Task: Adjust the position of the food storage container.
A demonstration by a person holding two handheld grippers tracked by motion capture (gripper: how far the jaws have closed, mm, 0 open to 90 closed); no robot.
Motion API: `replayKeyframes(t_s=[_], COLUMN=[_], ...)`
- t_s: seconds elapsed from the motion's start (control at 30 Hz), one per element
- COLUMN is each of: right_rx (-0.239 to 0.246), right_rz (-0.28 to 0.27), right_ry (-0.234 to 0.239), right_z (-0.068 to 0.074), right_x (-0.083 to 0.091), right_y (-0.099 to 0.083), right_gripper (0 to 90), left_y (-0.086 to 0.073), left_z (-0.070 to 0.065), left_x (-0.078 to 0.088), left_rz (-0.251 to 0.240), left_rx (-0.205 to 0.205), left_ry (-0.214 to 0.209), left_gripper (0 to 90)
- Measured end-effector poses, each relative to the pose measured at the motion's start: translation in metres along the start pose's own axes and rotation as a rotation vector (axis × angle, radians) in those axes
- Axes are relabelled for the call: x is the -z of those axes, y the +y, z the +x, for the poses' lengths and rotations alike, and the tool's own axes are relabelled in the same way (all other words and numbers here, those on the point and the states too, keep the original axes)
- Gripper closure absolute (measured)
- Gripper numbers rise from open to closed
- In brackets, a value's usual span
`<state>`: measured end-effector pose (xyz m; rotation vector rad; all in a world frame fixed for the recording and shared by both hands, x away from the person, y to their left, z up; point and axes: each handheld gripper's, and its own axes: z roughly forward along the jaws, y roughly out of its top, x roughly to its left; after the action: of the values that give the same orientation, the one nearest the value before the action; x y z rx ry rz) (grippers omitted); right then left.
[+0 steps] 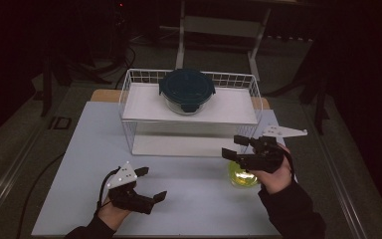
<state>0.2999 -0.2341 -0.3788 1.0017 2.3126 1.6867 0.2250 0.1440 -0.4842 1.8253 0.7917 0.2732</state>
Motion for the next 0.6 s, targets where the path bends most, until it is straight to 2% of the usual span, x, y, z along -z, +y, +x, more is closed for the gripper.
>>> replayKeyframes(t_s=[0.1,0.2,0.23,0.33,0.53,0.6], right_rx=[0.004,0.004,-0.002,-0.027,-0.061,-0.070], right_rz=[0.024,0.035,0.039,0.066,0.099,0.106], right_ry=[-0.040,-0.073,-0.083,-0.094,-0.152,-0.166], right_z=[-0.006,-0.015,-0.018,-0.027,-0.042,-0.047], right_x=[0.009,0.018,0.021,0.025,0.036,0.039], right_y=[-0.012,-0.024,-0.029,-0.043,-0.065,-0.072], right_gripper=[29.9,43.5,50.5,61.3,75.9,84.0], left_y=[-0.001,0.000,0.000,-0.001,-0.001,-0.001], left_z=[0.000,0.000,-0.001,-0.002,-0.001,-0.001], left_x=[-0.001,0.000,0.000,-0.001,-0.001,-0.001], left_rz=[-0.001,-0.004,-0.007,-0.002,0.002,0.001], left_rx=[-0.001,-0.003,-0.007,-0.014,-0.015,-0.016], left_ry=[-0.002,-0.012,-0.014,-0.014,-0.013,-0.012], left_gripper=[0.0,0.0,0.0,0.0,0.0,0.0])
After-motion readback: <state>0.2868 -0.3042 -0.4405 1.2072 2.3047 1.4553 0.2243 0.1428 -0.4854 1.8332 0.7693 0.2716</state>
